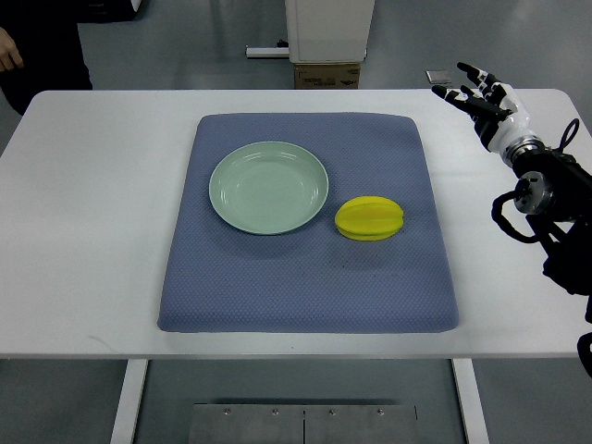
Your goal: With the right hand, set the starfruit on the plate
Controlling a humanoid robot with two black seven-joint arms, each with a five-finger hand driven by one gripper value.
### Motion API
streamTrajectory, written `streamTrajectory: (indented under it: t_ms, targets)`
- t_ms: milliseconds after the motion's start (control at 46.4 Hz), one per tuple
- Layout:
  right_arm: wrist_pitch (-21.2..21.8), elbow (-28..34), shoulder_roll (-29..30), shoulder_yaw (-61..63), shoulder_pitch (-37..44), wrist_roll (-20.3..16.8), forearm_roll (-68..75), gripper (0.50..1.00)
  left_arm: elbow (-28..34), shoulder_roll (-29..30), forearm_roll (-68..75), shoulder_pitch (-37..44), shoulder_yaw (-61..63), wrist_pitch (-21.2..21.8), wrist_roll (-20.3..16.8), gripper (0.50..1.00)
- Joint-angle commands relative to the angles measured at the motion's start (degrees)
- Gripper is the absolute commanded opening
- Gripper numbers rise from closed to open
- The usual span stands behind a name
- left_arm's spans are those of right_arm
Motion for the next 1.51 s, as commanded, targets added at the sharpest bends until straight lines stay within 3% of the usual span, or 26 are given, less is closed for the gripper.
streamTrajectory:
  t_ms: [0,1488]
  targets:
    - [0.01,0.00,-0.02,0.01,-0.01,-0.03,0.00,1.000,-0.03,0.00,0.07,0.00,0.00,-0.37,0.00,1.000]
    - [0.27,0.26,-0.72,-2.19,0.26,0.33,0.00,1.000,0.05,0.00,-0.02,0.70,0.00,-0.02,0.00,1.000]
